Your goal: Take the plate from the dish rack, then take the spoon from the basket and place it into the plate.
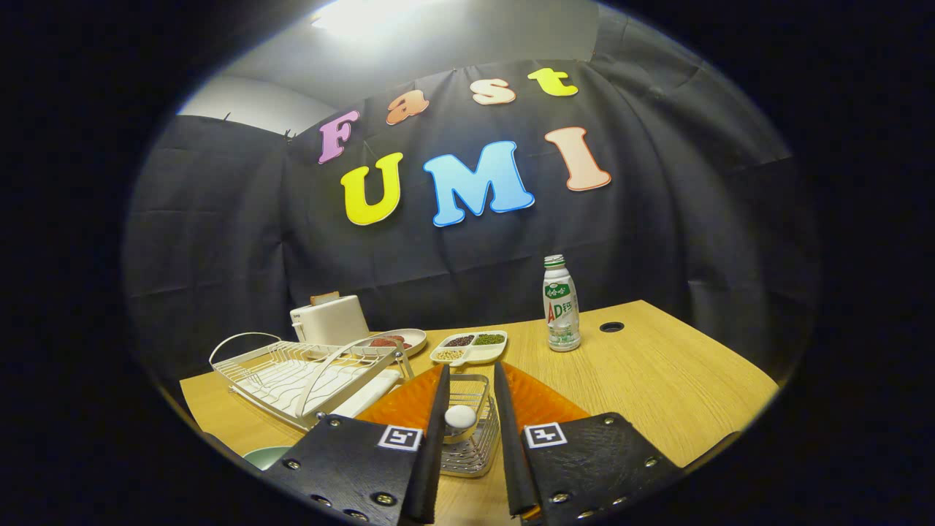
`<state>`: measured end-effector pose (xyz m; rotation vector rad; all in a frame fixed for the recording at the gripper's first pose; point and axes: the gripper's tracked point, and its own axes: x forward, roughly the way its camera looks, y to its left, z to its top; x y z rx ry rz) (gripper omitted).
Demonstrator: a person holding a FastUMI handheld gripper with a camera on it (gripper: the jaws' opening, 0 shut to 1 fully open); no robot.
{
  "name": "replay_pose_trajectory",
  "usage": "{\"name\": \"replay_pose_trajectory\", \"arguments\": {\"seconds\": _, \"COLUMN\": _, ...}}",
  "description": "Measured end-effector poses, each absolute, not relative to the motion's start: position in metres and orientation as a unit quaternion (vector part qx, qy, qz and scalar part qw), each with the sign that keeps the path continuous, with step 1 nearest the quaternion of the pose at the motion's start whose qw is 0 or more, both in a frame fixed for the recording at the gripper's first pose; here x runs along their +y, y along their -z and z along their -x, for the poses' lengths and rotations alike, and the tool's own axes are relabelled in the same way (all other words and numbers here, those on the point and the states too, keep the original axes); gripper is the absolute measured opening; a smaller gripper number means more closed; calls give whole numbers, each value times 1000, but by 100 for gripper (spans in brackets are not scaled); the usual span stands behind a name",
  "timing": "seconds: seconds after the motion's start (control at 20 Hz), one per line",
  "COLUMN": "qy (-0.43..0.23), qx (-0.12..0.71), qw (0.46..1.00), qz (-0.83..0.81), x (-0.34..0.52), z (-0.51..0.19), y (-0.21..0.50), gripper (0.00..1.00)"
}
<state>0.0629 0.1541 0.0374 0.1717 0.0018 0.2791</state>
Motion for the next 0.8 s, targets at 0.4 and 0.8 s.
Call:
{"name": "replay_pose_trajectory", "arguments": {"seconds": 0.4, "qy": -131, "qx": 31, "qw": 987, "qz": -89, "x": 148, "z": -47, "y": -61, "gripper": 5}}
{"name": "replay_pose_trajectory", "arguments": {"seconds": 0.8, "qy": -96, "qx": 23, "qw": 994, "qz": -56, "x": 131, "z": -30, "y": -109, "gripper": 5}}
